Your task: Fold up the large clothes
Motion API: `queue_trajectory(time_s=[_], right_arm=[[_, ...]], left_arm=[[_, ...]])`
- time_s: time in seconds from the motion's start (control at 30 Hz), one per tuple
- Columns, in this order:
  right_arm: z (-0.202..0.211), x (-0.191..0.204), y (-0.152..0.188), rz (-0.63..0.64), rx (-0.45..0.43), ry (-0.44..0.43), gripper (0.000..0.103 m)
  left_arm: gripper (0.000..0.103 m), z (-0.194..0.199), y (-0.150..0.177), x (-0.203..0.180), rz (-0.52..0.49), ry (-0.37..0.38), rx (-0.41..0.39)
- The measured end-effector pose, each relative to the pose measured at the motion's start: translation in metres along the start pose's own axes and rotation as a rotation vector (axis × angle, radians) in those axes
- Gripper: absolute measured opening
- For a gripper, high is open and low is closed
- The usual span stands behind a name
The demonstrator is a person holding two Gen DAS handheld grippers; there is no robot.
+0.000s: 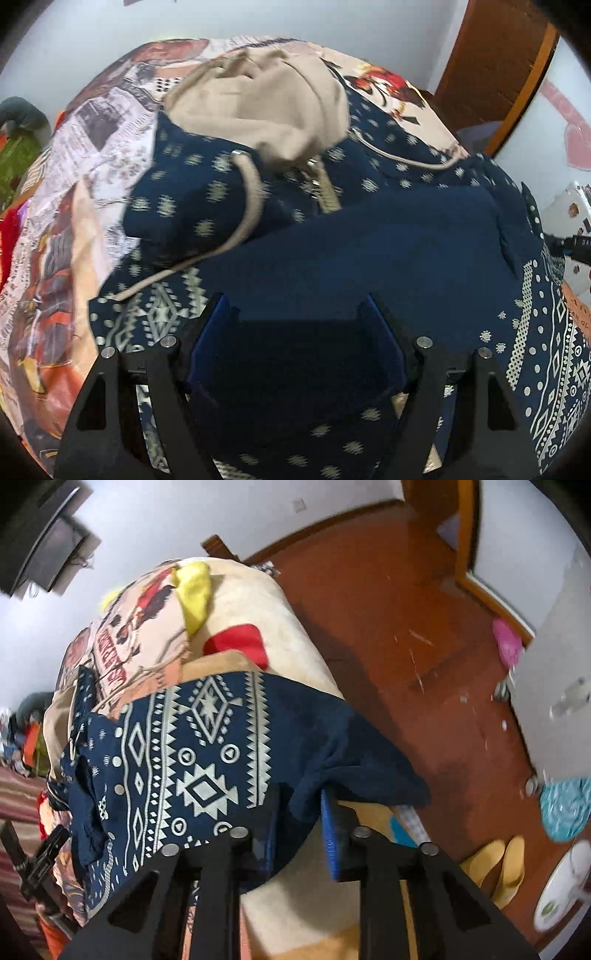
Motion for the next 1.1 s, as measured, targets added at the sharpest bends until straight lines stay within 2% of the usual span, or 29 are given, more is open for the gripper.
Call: queue_trajectory(time_s=[0.23, 0.4, 0.47, 0.6, 0.67, 0.7, 0.77, 0.8, 0.83, 1.0, 1.1], right_arm=[[0.038, 0.041, -0.008, 0.117, -0.14, -0.047, 0.007], [0.092, 0.102, -0.014, 0.251, -0.265, -0.162, 0.005], [0.108, 0.127, -0.012, 0.308, -0.281, -0.202, 0.005], [0.127, 0.153, 0.0, 0.366, -0.313, -0.184, 0.005], [0.123, 0.143, 0.003, 0.322, -0.261, -0.174, 0.007], [0.118, 0.135, 0.004, 0.294, -0.236, -0.173, 0.013], [0.106, 0.11, 0.006, 0.203, -0.168, -0.182, 0.037], [0.102, 0.098, 0.007, 0.161, -0.155, -0.179, 0.057], [0.101, 0.085, 0.011, 0.115, -0.152, -0.171, 0.065], [0.079, 0.02, 0.02, -0.063, -0.072, -0.117, 0.065], [0.055, -0.012, 0.028, -0.168, 0.026, -0.124, 0.065]], left_arm=[[0.075, 0.002, 0.004, -0.005, -0.021, -0.006, 0.006], [0.075, 0.02, 0.006, 0.002, 0.004, -0.003, -0.025], [0.075, 0.029, 0.007, 0.006, 0.013, -0.004, -0.04], [0.075, 0.045, 0.013, 0.013, 0.02, -0.009, -0.066], [0.075, 0.049, 0.017, 0.015, 0.013, -0.015, -0.074], [0.075, 0.05, 0.018, 0.016, 0.011, -0.02, -0.074], [0.075, 0.051, 0.02, 0.018, 0.012, -0.023, -0.072], [0.075, 0.051, 0.022, 0.018, 0.015, -0.021, -0.07], [0.075, 0.051, 0.023, 0.019, 0.019, -0.018, -0.07], [0.075, 0.048, 0.027, 0.019, 0.026, -0.012, -0.063], [0.075, 0.044, 0.028, 0.017, 0.026, -0.012, -0.058]])
Point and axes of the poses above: each gripper's, at about its wrist camera, not at the fingertips, and z roughly against the way its jaws point, x to its left, y to its underside, the point moved 1 cm from there along -z, roughly the way its jaws point, and after that the axes turned 1 degree about y, right-handed, at the moved point
